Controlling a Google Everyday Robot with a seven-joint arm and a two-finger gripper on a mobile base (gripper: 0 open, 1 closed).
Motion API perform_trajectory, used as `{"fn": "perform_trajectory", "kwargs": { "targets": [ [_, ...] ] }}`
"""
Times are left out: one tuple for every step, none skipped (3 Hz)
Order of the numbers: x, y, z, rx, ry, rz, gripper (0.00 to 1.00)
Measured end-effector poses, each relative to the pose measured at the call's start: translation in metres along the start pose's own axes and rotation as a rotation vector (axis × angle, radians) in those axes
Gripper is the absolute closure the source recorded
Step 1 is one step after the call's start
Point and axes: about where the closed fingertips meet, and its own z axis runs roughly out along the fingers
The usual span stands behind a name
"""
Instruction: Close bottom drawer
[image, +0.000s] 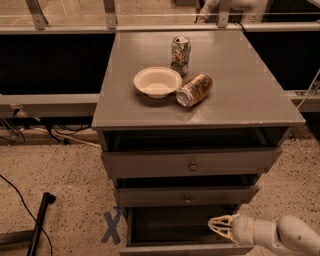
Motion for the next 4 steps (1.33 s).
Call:
{"fn": "perform_trajectory", "kwargs": {
  "targets": [
    [-0.018,0.048,-0.013,-0.013,0.002,-0.003,1.00],
    [-0.029,0.148,-0.025,-0.030,0.001,-0.006,1.00],
    [-0.029,0.148,-0.025,-0.030,0.001,-0.006,1.00],
    [-0.022,0.135,-0.007,-0.057,-0.006,-0.017,1.00]
  ]
}}
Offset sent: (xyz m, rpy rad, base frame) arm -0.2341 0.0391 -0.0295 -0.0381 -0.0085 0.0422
